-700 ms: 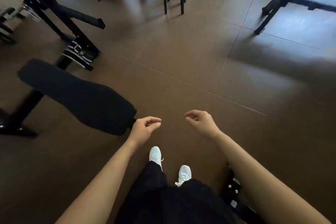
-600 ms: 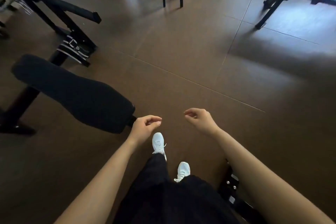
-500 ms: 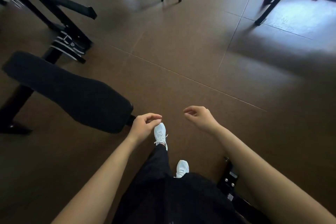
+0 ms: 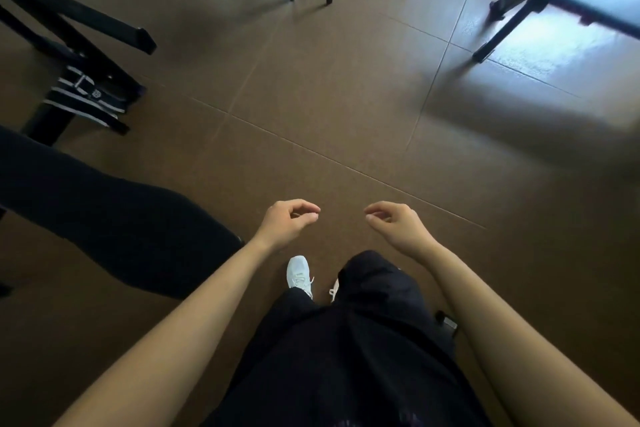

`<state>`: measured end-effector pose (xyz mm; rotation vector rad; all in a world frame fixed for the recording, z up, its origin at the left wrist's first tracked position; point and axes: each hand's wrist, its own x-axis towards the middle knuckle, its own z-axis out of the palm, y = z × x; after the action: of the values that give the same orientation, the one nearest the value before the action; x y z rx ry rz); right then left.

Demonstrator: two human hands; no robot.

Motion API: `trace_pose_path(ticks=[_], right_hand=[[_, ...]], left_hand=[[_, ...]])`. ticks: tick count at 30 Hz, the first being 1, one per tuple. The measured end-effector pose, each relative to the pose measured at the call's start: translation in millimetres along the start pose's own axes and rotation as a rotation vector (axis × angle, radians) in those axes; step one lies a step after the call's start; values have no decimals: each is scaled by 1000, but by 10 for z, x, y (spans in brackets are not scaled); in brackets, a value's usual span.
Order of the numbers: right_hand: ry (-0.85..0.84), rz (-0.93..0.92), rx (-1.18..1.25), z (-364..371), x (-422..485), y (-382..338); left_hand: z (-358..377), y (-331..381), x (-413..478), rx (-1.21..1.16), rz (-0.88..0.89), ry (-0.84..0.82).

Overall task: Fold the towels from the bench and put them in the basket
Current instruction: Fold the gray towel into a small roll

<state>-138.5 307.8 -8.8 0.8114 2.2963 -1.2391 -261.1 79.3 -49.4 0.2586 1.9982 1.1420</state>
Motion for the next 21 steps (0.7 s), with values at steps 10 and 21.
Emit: trace_pose_path(ticks=[10, 21], right_hand=[[3, 30, 78, -1011, 1582, -218], [-23, -33, 30, -2531, 3417, -934]], left_hand=[[-315, 1055, 1778, 53, 1, 38], [-754, 2249, 3458, -20, -44, 69]])
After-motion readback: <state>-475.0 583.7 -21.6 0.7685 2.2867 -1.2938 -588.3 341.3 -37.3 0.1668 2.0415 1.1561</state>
